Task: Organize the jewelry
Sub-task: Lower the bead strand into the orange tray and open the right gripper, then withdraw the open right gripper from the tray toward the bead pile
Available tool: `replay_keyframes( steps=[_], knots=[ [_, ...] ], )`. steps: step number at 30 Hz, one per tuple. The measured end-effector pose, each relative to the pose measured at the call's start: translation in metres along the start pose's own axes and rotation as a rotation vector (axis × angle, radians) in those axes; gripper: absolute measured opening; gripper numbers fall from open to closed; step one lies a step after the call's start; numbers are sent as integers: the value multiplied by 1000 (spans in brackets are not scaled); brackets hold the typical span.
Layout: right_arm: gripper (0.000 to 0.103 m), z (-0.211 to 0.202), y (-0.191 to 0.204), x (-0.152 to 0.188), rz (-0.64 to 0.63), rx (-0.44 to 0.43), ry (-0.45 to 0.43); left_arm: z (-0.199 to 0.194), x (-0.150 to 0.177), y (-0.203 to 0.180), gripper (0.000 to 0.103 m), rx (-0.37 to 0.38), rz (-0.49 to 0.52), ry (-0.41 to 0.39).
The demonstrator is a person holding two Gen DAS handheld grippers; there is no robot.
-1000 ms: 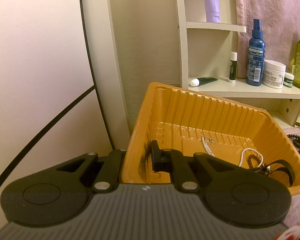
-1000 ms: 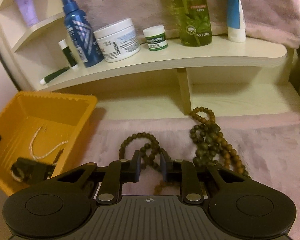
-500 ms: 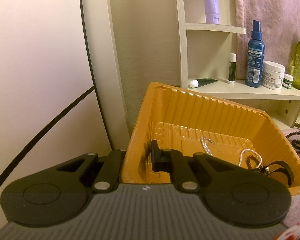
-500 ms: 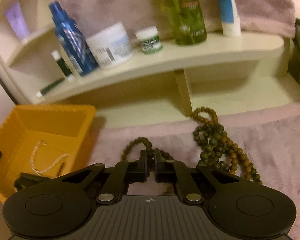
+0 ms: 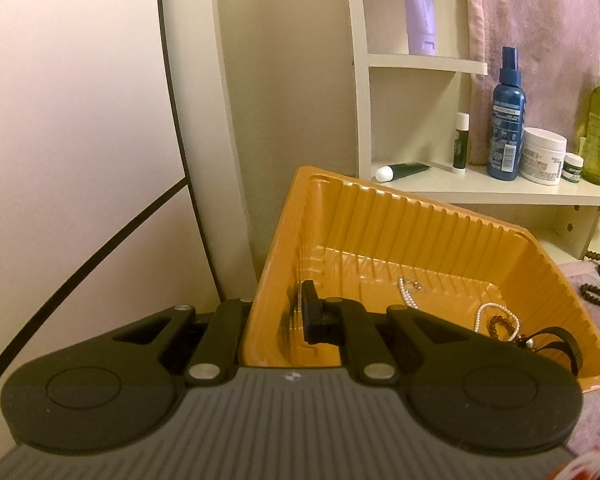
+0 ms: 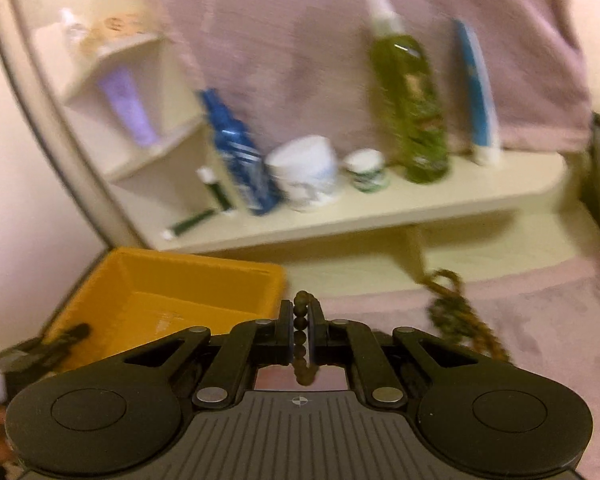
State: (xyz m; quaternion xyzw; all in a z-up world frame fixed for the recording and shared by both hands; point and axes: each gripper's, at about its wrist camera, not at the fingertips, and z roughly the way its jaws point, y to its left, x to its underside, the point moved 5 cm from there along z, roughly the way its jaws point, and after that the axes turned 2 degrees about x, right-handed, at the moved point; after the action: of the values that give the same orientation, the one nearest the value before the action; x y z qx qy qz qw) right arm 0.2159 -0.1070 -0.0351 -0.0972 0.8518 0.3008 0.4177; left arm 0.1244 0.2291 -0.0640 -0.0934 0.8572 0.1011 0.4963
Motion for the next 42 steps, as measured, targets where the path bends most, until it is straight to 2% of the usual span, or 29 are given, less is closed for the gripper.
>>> replay_keyframes(
  steps=[8, 14, 20, 27, 29, 31, 32, 42],
  knots=[
    [7, 34, 80, 6, -4, -241, 62, -4, 1, 2, 10, 2, -8, -3],
    [7, 76, 129, 23, -47, -331, 129, -4, 0, 1, 10, 9, -11, -2],
    [7, 112, 145, 40, -66, -340, 167, -3, 0, 1, 10, 14, -16, -2],
    [10, 125, 143, 46, -80, -322, 198, -3, 0, 1, 10, 15, -18, -2],
    [19, 125, 141, 46, -88, -311, 197, -3, 0, 1, 10, 13, -17, -2],
    [35, 123, 140, 46, -87, -303, 196, -3, 0, 0, 10, 12, -18, 0],
    [38, 122, 139, 46, -87, -296, 197, -3, 0, 0, 10, 12, -19, 2],
    [48, 108, 119, 50, -116, -234, 218, 0, 0, -1, 10, 10, -24, 4]
  ],
)
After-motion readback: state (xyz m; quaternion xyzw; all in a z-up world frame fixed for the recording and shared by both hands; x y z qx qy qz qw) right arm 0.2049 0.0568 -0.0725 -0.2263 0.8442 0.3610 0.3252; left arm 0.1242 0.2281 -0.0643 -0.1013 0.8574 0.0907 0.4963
